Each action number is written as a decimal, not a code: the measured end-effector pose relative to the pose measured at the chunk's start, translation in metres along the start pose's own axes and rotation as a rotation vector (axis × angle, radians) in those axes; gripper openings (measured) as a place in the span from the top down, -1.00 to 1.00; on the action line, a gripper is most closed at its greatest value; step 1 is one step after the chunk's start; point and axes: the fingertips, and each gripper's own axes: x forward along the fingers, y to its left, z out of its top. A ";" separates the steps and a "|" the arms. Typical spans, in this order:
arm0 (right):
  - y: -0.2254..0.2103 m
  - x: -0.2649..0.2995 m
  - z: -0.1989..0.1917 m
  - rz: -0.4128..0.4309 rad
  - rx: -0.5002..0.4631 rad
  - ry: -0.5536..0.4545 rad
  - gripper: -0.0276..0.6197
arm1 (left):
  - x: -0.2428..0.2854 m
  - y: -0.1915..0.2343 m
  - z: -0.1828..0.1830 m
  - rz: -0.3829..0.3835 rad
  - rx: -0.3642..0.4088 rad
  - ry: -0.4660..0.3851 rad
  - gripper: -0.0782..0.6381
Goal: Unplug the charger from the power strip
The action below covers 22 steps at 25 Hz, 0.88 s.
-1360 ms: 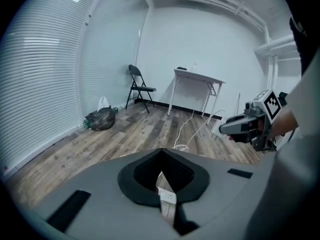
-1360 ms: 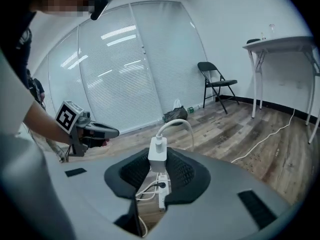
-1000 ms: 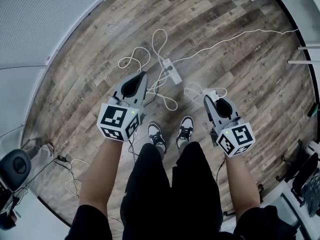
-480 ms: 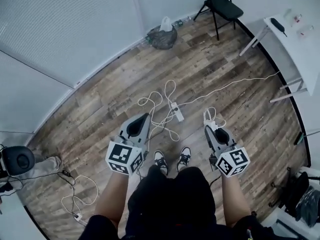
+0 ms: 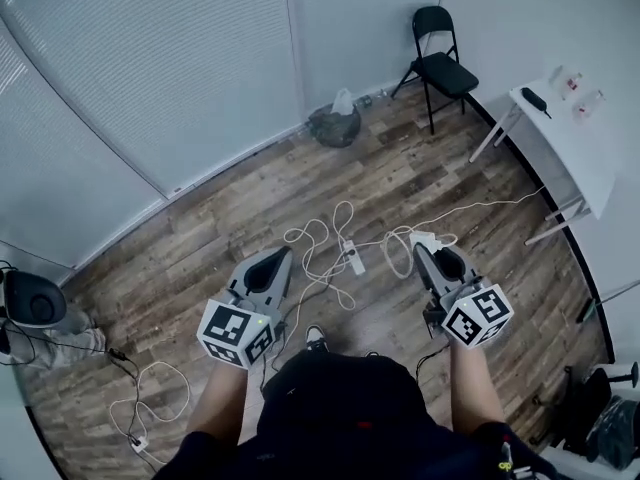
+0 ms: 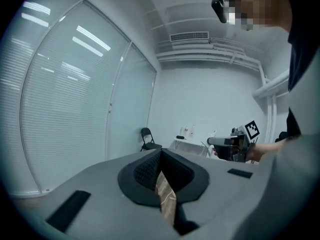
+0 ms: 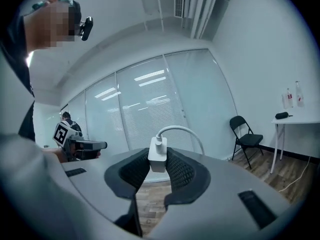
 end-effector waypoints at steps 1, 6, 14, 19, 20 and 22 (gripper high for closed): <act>0.006 -0.009 0.006 0.010 -0.013 -0.005 0.58 | -0.008 -0.009 0.009 0.005 0.015 -0.017 0.73; 0.017 -0.056 0.041 0.073 -0.105 -0.037 0.58 | -0.026 -0.067 0.041 0.044 0.037 -0.107 0.73; 0.013 -0.129 0.067 0.118 -0.190 -0.045 0.58 | -0.033 -0.151 0.044 0.123 0.039 -0.153 0.73; 0.004 -0.147 0.078 0.078 -0.217 -0.093 0.58 | -0.034 -0.165 0.052 0.119 0.062 -0.169 0.73; 0.002 -0.150 0.080 0.071 -0.219 -0.102 0.58 | -0.033 -0.168 0.054 0.115 0.068 -0.170 0.73; 0.000 -0.154 0.082 0.055 -0.220 -0.113 0.58 | -0.034 -0.172 0.061 0.105 0.081 -0.170 0.73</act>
